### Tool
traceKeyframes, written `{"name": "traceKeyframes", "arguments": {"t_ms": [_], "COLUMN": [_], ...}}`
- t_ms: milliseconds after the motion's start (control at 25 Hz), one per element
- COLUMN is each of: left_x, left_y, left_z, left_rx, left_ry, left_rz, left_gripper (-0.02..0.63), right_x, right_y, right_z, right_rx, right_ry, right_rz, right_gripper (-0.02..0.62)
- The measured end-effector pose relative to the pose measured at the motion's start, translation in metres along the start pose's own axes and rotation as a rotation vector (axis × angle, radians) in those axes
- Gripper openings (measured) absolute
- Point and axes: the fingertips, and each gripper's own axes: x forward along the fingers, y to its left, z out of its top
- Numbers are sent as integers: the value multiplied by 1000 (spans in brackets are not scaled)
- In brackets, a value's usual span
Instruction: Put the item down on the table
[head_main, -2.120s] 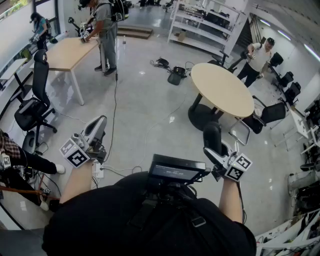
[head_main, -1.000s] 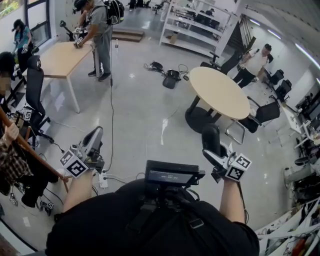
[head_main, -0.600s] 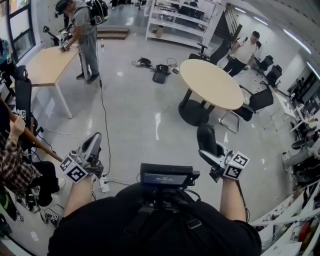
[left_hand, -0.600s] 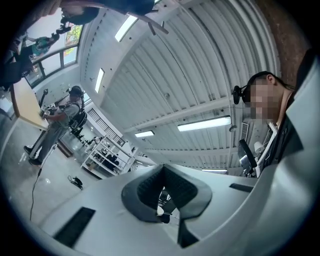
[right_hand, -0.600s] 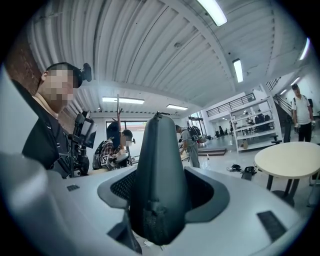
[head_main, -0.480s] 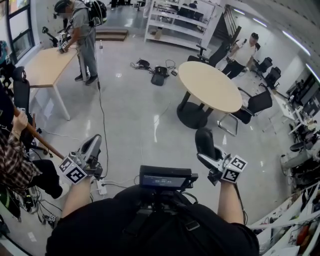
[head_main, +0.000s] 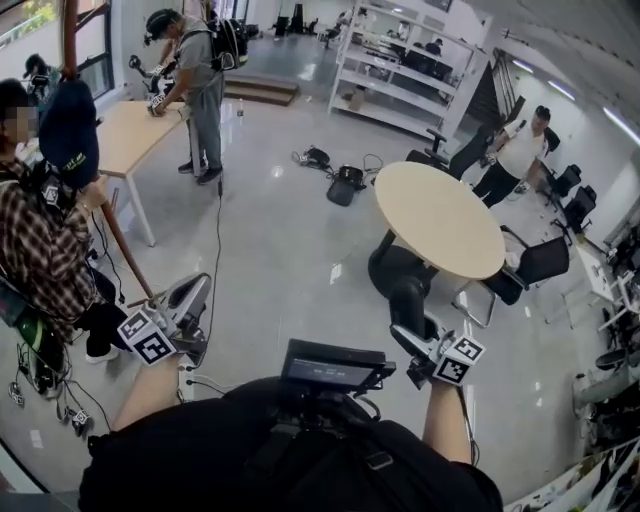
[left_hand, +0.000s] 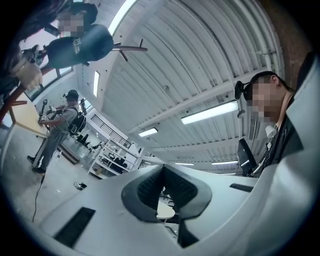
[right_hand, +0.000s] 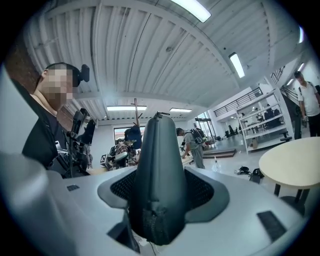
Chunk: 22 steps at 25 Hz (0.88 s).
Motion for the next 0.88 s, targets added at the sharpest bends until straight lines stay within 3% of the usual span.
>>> {"name": "traceKeyframes", "arguments": {"t_ms": [320, 520, 760, 880], "left_x": [107, 132, 139, 141], "left_y": [-42, -54, -25, 6], "left_z": [-52, -61, -83, -74], "left_rx": [39, 59, 42, 18], "left_ry": [5, 44, 47, 46], "left_rz": [30, 73, 88, 71], "left_gripper": [2, 2, 2, 2], "right_x": [-50, -57, -34, -7], "right_y": [-114, -146, -171, -170], "right_z": [22, 14, -11, -3], "right_rx": [-12, 31, 49, 40], "right_ry": [-14, -5, 15, 32], "right_rz": [74, 108, 129, 112], "right_gripper": [285, 285, 285, 285]}}
